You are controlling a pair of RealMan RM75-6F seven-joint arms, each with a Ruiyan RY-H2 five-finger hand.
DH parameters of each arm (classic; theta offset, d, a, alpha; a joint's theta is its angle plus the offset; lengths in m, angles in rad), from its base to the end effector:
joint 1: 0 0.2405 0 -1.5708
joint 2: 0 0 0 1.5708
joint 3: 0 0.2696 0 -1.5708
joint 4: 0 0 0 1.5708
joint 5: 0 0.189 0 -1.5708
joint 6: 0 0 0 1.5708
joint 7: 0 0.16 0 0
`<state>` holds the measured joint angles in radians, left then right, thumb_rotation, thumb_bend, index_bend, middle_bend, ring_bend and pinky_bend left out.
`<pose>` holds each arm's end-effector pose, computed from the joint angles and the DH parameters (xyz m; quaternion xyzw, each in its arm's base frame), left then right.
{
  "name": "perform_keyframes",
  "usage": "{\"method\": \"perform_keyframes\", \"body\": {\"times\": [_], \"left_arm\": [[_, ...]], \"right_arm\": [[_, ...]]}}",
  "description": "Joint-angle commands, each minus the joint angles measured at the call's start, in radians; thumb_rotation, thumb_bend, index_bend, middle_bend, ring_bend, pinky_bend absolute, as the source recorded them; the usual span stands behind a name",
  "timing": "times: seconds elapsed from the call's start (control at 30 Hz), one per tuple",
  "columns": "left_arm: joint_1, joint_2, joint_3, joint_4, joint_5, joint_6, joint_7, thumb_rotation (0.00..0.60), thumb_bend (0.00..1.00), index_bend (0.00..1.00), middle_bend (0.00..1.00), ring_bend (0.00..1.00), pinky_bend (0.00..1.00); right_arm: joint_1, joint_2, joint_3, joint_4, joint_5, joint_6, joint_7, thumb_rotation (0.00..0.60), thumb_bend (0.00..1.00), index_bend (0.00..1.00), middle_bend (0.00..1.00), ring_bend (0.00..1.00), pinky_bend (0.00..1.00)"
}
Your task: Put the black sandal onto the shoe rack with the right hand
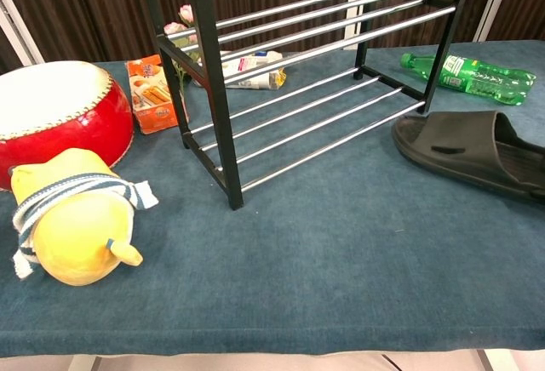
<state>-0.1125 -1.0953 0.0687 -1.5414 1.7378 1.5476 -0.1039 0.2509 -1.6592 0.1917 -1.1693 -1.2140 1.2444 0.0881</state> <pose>-0.2962 0.1785 0.1732 -0.6749 -0.3534 -0.4172 0.4956 -0.3391 -0.2703 0.0350 0.4916 -0.5236 0.4069 0.5645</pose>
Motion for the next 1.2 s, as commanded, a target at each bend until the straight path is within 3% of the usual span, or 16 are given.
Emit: {"method": "perform_keyframes", "body": {"times": [0.03, 0.27, 0.43, 0.8, 1.03, 1.2], "left_arm": [[0.0, 0.0, -0.001, 0.0, -0.003, -0.001, -0.001, 0.6, 0.35, 0.27, 0.24, 0.25, 0.47], [0.0, 0.001, -0.002, 0.0, -0.006, 0.0, -0.004, 0.6, 0.35, 0.27, 0.24, 0.25, 0.47], [-0.001, 0.0, 0.001, -0.001, -0.003, -0.004, -0.001, 0.6, 0.35, 0.27, 0.24, 0.25, 0.47], [-0.004, -0.001, 0.002, -0.004, -0.006, -0.012, 0.009, 0.6, 0.35, 0.27, 0.24, 0.25, 0.47], [-0.001, 0.002, 0.003, -0.007, -0.006, -0.009, 0.01, 0.6, 0.35, 0.27, 0.24, 0.25, 0.47], [-0.001, 0.002, 0.003, -0.008, -0.007, -0.009, 0.011, 0.6, 0.35, 0.27, 0.24, 0.25, 0.47]], "right_arm": [[-0.024, 0.04, -0.031, -0.068, -0.053, 0.036, 0.018, 0.6, 0.38, 0.52, 0.45, 0.55, 0.77], [-0.073, 0.151, -0.107, -0.281, -0.166, 0.128, -0.064, 0.6, 0.38, 0.52, 0.45, 0.55, 0.77], [-0.066, 0.147, -0.082, -0.313, -0.171, 0.154, -0.112, 0.6, 0.38, 0.52, 0.45, 0.55, 0.77], [0.1, -0.04, 0.094, -0.106, -0.018, 0.01, -0.149, 0.6, 0.38, 0.52, 0.45, 0.55, 0.77], [0.198, -0.133, 0.155, 0.008, 0.036, -0.063, -0.162, 0.6, 0.38, 0.52, 0.45, 0.55, 0.77], [0.228, -0.16, 0.17, 0.038, 0.051, -0.078, -0.179, 0.6, 0.38, 0.52, 0.45, 0.55, 0.77]]}}
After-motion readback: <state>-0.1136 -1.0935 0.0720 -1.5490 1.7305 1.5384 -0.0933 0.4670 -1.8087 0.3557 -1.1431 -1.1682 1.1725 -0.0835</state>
